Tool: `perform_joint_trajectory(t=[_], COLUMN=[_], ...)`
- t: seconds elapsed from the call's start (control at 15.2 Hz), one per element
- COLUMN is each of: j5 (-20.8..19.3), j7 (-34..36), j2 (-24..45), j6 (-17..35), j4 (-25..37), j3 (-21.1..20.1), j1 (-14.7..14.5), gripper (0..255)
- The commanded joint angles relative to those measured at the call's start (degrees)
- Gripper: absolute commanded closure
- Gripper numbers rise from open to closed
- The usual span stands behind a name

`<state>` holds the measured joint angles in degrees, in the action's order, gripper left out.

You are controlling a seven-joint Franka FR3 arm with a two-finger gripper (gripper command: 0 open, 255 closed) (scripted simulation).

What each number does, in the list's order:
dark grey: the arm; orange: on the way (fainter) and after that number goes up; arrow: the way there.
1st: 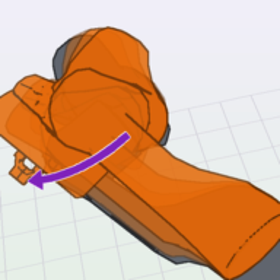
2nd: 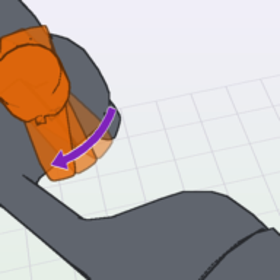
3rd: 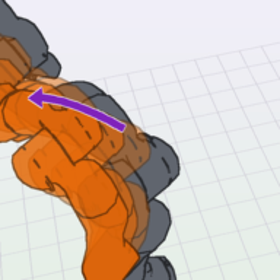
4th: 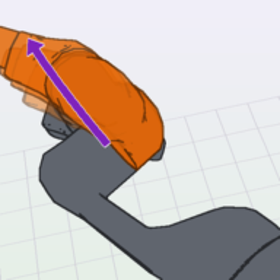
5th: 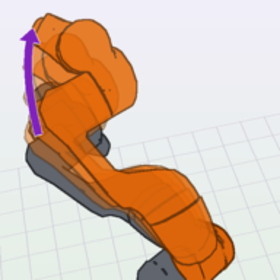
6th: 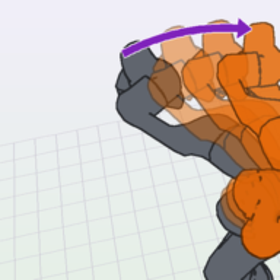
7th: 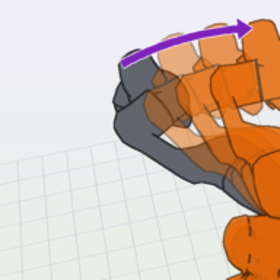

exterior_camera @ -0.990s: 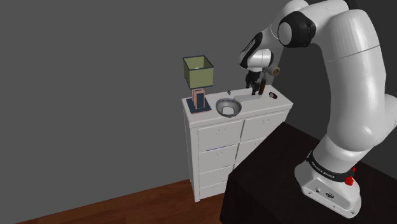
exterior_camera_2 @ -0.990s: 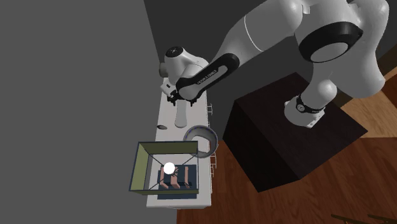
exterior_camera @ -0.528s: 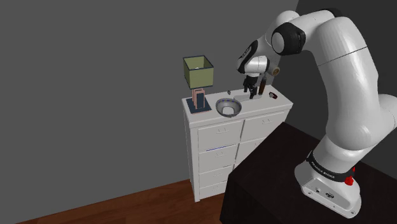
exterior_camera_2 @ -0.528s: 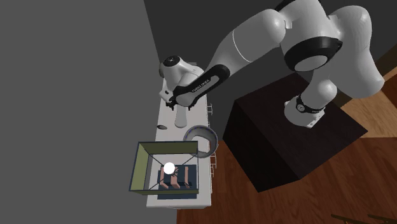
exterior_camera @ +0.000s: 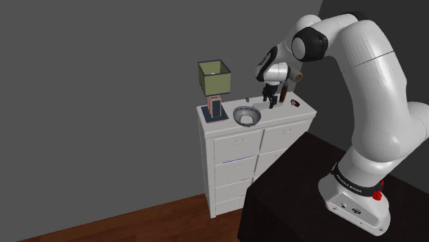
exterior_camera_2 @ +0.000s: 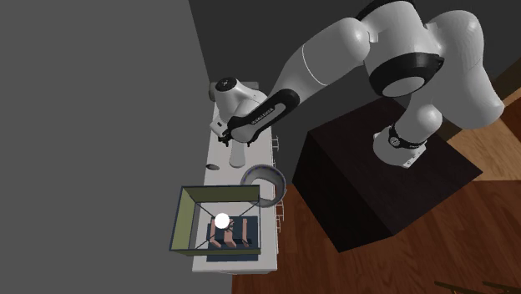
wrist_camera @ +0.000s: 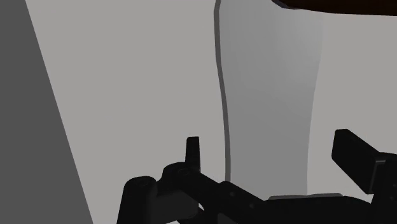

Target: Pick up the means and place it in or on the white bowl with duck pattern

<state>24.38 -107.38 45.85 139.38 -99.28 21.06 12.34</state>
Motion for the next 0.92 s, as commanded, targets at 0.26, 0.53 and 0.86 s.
perform_joint_trajectory(t=[0.26,0.53,0.86], j5=[0.0,0.0,-0.7], j7=[0.0,0.0,0.4], j2=[0.0,0.0,-1.8], j6=[0.0,0.0,-1.2], j4=[0.0,0.0,-0.6], j3=[0.0,0.0,0.7], j1=[0.0,0.0,-0.5], gripper=[255,255,255])
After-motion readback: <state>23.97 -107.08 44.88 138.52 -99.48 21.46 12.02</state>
